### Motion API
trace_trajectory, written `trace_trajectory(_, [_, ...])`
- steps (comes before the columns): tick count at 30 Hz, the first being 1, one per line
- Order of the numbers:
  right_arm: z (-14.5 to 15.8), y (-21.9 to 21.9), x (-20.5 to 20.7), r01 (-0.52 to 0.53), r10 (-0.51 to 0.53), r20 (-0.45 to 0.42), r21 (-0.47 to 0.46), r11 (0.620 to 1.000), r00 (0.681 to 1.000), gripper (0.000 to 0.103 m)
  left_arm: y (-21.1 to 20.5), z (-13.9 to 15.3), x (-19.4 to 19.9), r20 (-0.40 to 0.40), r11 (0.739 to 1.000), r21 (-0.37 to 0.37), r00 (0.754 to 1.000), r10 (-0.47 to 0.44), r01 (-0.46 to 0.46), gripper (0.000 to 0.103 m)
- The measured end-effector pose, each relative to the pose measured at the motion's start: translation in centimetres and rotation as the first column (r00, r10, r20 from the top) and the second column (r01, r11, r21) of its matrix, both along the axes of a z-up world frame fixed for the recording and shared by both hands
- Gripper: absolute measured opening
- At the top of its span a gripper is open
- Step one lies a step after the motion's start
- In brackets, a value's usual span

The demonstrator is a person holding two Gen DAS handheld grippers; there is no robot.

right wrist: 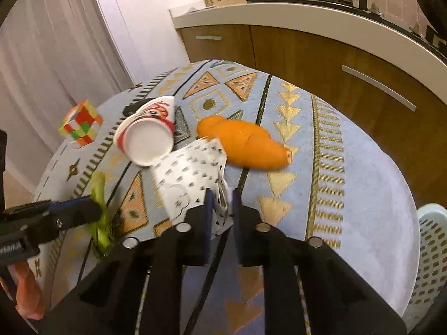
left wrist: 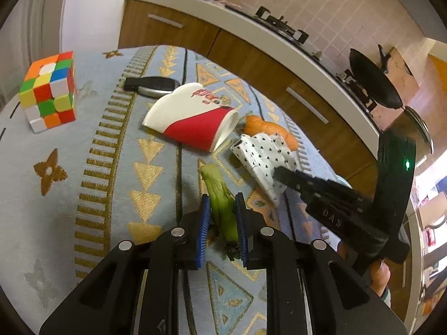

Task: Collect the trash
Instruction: 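Grasp another green stalk with the left tool while the right tool grasps the polka-dot napkin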

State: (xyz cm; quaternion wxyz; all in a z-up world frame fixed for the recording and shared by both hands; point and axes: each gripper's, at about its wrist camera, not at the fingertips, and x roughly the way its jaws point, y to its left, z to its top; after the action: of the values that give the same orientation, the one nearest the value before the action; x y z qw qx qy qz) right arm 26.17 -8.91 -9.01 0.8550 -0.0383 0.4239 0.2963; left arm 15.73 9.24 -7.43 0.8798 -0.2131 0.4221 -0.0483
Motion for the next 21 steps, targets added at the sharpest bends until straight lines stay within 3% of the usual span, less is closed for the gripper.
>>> trace_trajectory(10, [3.8,-3.7,-4.2,0.080,-0.085,0.115,0.047,0.996,0.990,0.004,-2.0,3.1,-1.7,0.103,0.997,0.017,0.992,-0.075,0.073,0.016])
trace_trajectory(13, [5.0,-5.6,-5.7,0.132,-0.132,0.183,0.008,0.991,0.974,0.004,-3.3,4.4,-2.0,0.138,0.994,0.026,0.985,-0.106,0.103,0.016])
trace_trajectory(21, [8.4,-12.8,-9.0,0.293,-0.290,0.287,0.032,0.956,0.913,0.004,-8.0,6.7,-1.5,0.191,0.978,0.063,0.959,-0.207,0.199,0.016])
